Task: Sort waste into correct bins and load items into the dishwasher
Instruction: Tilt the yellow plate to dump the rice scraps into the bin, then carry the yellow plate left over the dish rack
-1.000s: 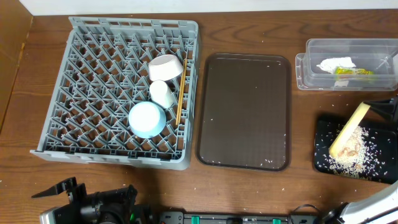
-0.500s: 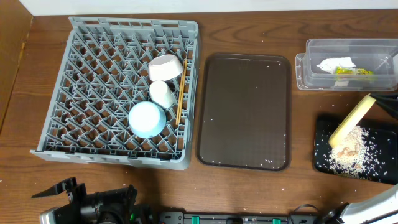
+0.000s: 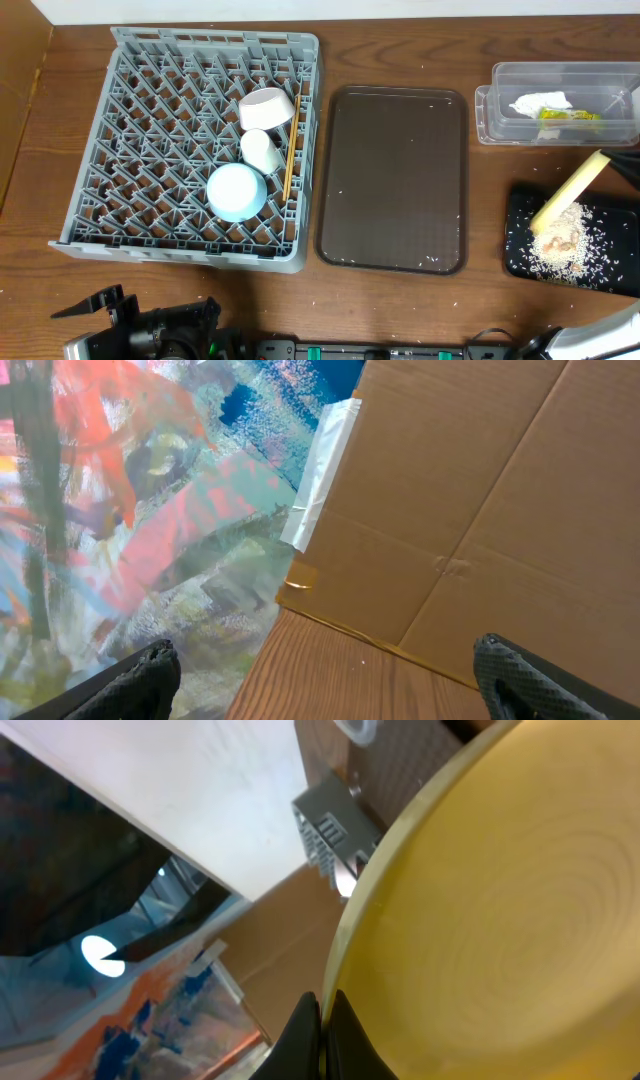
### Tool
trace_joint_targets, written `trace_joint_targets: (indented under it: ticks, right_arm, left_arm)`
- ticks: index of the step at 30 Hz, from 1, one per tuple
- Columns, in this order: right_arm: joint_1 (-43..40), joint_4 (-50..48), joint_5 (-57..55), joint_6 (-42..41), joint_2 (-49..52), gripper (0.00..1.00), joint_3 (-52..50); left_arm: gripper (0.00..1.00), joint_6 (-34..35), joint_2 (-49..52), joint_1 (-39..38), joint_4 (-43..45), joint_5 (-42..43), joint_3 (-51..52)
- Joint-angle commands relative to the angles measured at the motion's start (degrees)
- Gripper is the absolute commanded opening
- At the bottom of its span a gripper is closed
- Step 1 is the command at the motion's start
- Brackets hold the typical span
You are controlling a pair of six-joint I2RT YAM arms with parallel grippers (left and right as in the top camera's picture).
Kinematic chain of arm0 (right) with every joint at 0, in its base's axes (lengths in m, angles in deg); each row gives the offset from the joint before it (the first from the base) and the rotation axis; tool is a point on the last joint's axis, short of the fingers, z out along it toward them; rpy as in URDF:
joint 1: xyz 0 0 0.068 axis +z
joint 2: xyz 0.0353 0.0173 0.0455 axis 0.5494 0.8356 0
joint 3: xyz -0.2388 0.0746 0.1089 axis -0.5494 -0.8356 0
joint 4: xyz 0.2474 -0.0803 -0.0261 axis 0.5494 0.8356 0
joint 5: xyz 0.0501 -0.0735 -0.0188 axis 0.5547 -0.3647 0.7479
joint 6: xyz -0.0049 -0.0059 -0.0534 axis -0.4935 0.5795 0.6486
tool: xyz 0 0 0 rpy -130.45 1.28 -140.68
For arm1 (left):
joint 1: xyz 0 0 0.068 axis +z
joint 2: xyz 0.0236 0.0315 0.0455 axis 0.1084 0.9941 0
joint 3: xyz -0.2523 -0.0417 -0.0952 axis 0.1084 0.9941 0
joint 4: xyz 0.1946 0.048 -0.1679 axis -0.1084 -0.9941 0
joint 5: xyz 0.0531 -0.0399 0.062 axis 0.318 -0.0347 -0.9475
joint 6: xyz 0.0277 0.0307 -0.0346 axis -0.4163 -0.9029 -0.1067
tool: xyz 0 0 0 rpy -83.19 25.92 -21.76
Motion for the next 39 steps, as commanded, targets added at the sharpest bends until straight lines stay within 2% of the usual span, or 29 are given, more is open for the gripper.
trace_joint_targets:
  ticks: [1, 16, 19, 27, 30, 33, 35, 39]
  right_arm:
    - [-0.9, -0.7, 2.5, -1.8, -1.5, 0.01, -0.2]
    - [0.0, 1.2, 3.9, 3.1, -2.0, 0.01, -0.2]
    - [2.8, 1.2, 9.0, 6.8, -2.8, 0.01, -0.2]
    - [16.3, -2.5, 20.9, 6.2, -5.2, 0.01, 0.8]
    - [21.5, -6.7, 20.9, 1.9, -5.2, 0.01, 1.6]
    - [26.7, -16.3, 20.9, -5.6, -5.2, 0.01, 2.9]
    - [30.3, -26.1, 18.6, -14.1, -5.2, 0.01, 3.9]
    - [38.3, -44.1, 6.3, -30.4, -5.3, 0.01, 6.6]
  left_arm:
    - [0.95, -0.3, -0.3, 0.1, 0.2, -3.0, -1.0]
    - [0.95, -0.3, -0.3, 0.1, 0.2, -3.0, -1.0]
    - [0.95, -0.3, -0.3, 0.1, 0.3, -3.0, -1.0]
    - [0.95, -0.3, -0.3, 0.1, 0.3, -3.0, -1.0]
    - [0.95, -0.3, -0.3, 0.1, 0.2, -3.0, -1.0]
    - [0.95, -0.3, -0.3, 0.1, 0.2, -3.0, -1.0]
    - [0.95, -0.3, -0.3, 0.1, 0.3, -3.0, -1.0]
    - [0.95, -0.3, -0.3, 0.1, 0.3, -3.0, -1.0]
